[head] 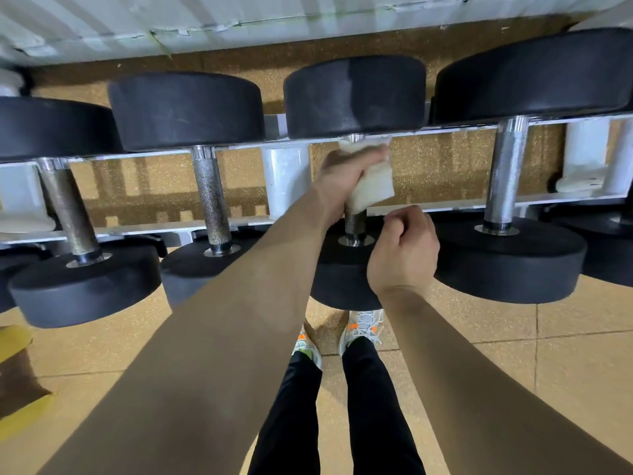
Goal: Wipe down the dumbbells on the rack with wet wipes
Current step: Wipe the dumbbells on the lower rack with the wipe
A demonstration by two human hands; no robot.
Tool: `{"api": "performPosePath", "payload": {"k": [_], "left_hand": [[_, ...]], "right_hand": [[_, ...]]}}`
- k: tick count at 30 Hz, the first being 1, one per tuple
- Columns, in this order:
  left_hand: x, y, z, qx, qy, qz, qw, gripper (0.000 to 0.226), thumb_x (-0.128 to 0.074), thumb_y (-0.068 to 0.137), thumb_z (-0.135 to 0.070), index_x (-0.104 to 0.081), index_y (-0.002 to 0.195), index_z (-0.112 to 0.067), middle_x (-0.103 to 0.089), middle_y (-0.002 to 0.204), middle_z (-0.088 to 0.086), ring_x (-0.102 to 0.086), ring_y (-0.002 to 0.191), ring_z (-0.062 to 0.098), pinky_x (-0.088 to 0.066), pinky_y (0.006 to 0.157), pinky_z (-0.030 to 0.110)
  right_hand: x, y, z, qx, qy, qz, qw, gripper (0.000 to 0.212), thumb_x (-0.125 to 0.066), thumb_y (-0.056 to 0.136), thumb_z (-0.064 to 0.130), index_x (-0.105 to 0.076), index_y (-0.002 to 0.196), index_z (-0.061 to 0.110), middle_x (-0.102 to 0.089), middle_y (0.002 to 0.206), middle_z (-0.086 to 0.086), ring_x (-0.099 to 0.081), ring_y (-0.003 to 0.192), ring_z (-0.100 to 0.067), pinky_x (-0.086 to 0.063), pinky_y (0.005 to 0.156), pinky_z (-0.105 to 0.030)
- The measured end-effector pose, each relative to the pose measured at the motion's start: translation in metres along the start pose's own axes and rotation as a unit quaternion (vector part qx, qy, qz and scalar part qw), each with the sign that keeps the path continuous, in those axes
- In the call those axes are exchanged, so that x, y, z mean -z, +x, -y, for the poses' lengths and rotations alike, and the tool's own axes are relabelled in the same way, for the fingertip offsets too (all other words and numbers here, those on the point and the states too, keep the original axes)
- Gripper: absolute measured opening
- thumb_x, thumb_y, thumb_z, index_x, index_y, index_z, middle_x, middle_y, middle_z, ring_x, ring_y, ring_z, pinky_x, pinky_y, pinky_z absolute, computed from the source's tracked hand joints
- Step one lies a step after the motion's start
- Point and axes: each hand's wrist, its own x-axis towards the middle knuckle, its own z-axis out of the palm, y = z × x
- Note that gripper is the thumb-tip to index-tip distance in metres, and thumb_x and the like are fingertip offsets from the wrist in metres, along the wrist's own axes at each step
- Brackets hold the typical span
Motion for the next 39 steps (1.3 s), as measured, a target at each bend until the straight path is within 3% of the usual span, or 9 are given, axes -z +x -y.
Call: {"api": "performPosePath", "payload": {"k": [7,11,15,19,22,25,29,34,39], "left_hand": [[0.021,-0.012,0.035,0.026,0.225,0.075,0.971,0.02,-0.085,0.08,-0.017,-0.067,0.084,-0.024,-0.067,0.074,-0.011,-0.06,0.065,0.001,-0.045,0.054,0.011],[0.001,-0.02,0.033,0.03,0.148,-0.03,0.988,0.017,-0.081,0.081,-0.011,-0.068,0.086,-0.019,-0.067,0.076,-0.005,-0.062,0.064,0.004,-0.05,0.055,0.018],[-0.025,-0.015,0.02,0.099,0.089,-0.131,0.982,0.029,-0.079,0.087,-0.025,-0.066,0.103,-0.005,-0.07,0.096,0.008,-0.068,0.091,0.026,-0.058,0.086,0.034],[-0.028,0.0,0.001,0.057,0.028,-0.142,0.988,0.041,-0.08,0.088,-0.03,-0.068,0.116,-0.004,-0.073,0.106,0.006,-0.063,0.09,0.02,-0.051,0.083,0.026],[-0.021,0.002,-0.011,0.013,0.001,-0.11,0.994,0.029,-0.085,0.082,-0.024,-0.068,0.096,-0.007,-0.071,0.092,-0.002,-0.066,0.081,0.017,-0.05,0.075,0.02],[-0.01,0.004,-0.01,-0.003,-0.05,-0.065,0.997,0.034,-0.089,0.075,-0.024,-0.063,0.089,-0.008,-0.071,0.081,0.01,-0.075,0.076,0.034,-0.059,0.066,0.038],[-0.002,-0.001,-0.005,0.022,-0.059,0.033,0.997,0.021,-0.078,0.088,-0.026,-0.064,0.091,-0.011,-0.065,0.062,-0.001,-0.064,0.052,0.016,-0.055,0.058,0.029],[0.011,-0.018,0.017,0.075,0.165,0.055,0.982,0.056,-0.093,0.057,-0.046,-0.069,0.095,-0.012,-0.075,0.086,0.007,-0.072,0.085,0.026,-0.059,0.091,0.042],[0.0,-0.031,0.026,0.042,0.187,-0.058,0.98,0.025,-0.082,0.084,-0.029,-0.062,0.08,-0.014,-0.066,0.075,0.001,-0.065,0.073,0.019,-0.049,0.06,0.024]], "right_hand": [[0.001,-0.001,0.003,0.005,-0.012,-0.001,1.0,0.028,-0.033,0.083,0.035,-0.056,0.08,0.018,-0.06,0.093,-0.002,-0.053,0.088,-0.027,-0.047,0.081,-0.048],[0.001,0.0,0.002,0.007,-0.012,0.002,1.0,0.029,-0.032,0.082,0.035,-0.055,0.08,0.017,-0.06,0.092,-0.004,-0.054,0.088,-0.027,-0.047,0.081,-0.049],[0.002,0.001,0.002,0.004,-0.016,0.008,1.0,0.025,-0.033,0.082,0.032,-0.053,0.078,0.016,-0.059,0.092,-0.005,-0.053,0.088,-0.029,-0.046,0.081,-0.049],[0.002,0.001,0.001,0.001,-0.015,0.012,1.0,0.026,-0.034,0.081,0.032,-0.055,0.079,0.016,-0.058,0.092,-0.003,-0.052,0.088,-0.028,-0.044,0.077,-0.044],[0.001,0.001,0.0,0.007,-0.016,0.008,1.0,0.031,-0.032,0.08,0.035,-0.056,0.08,0.017,-0.059,0.092,-0.002,-0.052,0.088,-0.027,-0.046,0.078,-0.047],[0.0,0.001,-0.001,0.015,-0.011,0.004,1.0,0.036,-0.028,0.077,0.04,-0.056,0.08,0.017,-0.059,0.091,-0.002,-0.053,0.086,-0.027,-0.047,0.078,-0.048],[0.0,0.001,-0.001,0.019,-0.01,-0.001,1.0,0.034,-0.03,0.079,0.038,-0.056,0.078,0.017,-0.059,0.089,-0.002,-0.053,0.085,-0.029,-0.048,0.079,-0.05],[0.0,-0.001,0.002,0.013,-0.015,0.001,1.0,0.036,-0.027,0.078,0.043,-0.054,0.077,0.019,-0.058,0.088,-0.002,-0.053,0.086,-0.028,-0.048,0.081,-0.051],[0.001,-0.001,0.002,0.008,-0.012,0.003,1.0,0.036,-0.03,0.079,0.039,-0.057,0.079,0.015,-0.06,0.089,-0.002,-0.054,0.087,-0.027,-0.048,0.083,-0.05]]}}
